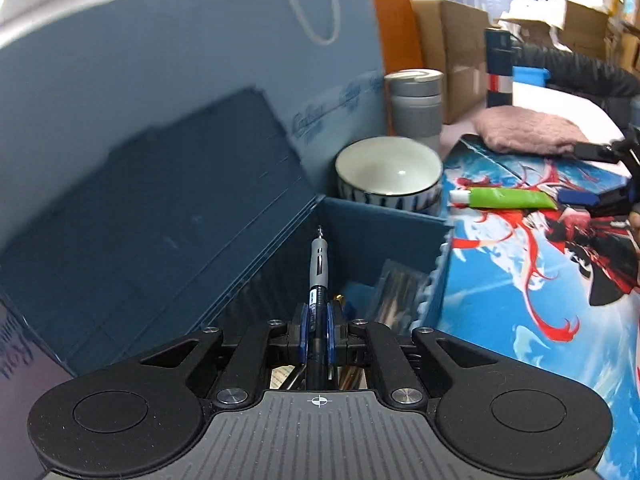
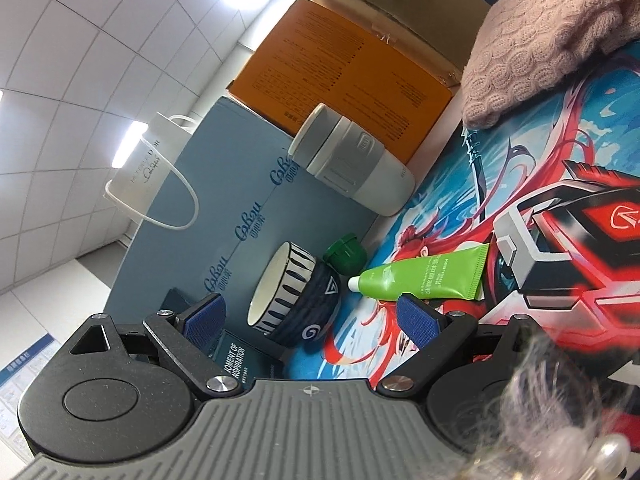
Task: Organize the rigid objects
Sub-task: 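Carry the black pen with the left tool into the blue box, then open the left tool to drop the pen while the right tool lowers onto the green tube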
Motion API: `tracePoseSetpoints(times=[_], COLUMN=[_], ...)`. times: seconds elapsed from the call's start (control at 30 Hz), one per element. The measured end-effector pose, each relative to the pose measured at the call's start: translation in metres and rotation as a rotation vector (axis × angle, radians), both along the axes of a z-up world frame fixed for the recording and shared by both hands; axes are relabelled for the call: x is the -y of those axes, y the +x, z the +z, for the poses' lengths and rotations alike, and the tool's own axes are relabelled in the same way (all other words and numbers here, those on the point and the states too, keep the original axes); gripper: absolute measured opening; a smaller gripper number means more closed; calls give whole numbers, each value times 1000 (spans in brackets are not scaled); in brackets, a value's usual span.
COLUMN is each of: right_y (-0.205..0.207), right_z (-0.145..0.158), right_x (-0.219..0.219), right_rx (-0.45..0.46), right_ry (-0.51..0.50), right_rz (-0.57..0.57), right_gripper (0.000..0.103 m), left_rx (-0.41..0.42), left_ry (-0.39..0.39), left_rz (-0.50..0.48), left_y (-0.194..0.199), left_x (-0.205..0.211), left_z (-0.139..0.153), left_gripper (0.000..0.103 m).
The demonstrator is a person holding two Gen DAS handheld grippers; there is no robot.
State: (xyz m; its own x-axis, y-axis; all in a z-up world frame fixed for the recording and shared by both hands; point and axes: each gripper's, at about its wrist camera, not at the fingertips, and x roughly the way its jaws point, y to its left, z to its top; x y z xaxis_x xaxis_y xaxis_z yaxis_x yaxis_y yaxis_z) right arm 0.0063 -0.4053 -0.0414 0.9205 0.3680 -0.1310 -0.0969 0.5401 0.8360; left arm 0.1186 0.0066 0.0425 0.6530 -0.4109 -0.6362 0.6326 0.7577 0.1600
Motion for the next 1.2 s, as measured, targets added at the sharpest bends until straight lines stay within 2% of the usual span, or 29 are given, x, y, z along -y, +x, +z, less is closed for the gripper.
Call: tracePoseSetpoints(times=[0.07, 0.33, 0.63, 0.87, 0.97, 1.07, 1.2], right_y=[1, 4, 9, 9, 10, 11, 15], right_z=[0, 0, -1, -1, 5, 12, 25], right_x=[0, -5, -10, -13, -18, -24, -36], right_rx=[2, -13, -36, -33, -30, -19, -24], right_ry=[-4, -51, -103, -149, -209, -279, -428], right_rz=[4, 10, 2, -16, -28, -26, 1], right_gripper=[92, 92, 92, 92, 92, 92, 92], left_rx=[-29, -29, 75, 74, 78, 67, 59], left_ry=[-34, -75, -131, -269, -323, -378, -379], left_rz=[14, 86, 197, 259, 270, 236, 200], left_y=[4, 1, -26, -42, -52, -62, -70], left_x=[-5, -13, -4, 4, 10, 16, 22], left_z=[-3, -12, 2, 7, 10, 12, 7], left_gripper=[8, 13, 14, 14, 15, 16, 23])
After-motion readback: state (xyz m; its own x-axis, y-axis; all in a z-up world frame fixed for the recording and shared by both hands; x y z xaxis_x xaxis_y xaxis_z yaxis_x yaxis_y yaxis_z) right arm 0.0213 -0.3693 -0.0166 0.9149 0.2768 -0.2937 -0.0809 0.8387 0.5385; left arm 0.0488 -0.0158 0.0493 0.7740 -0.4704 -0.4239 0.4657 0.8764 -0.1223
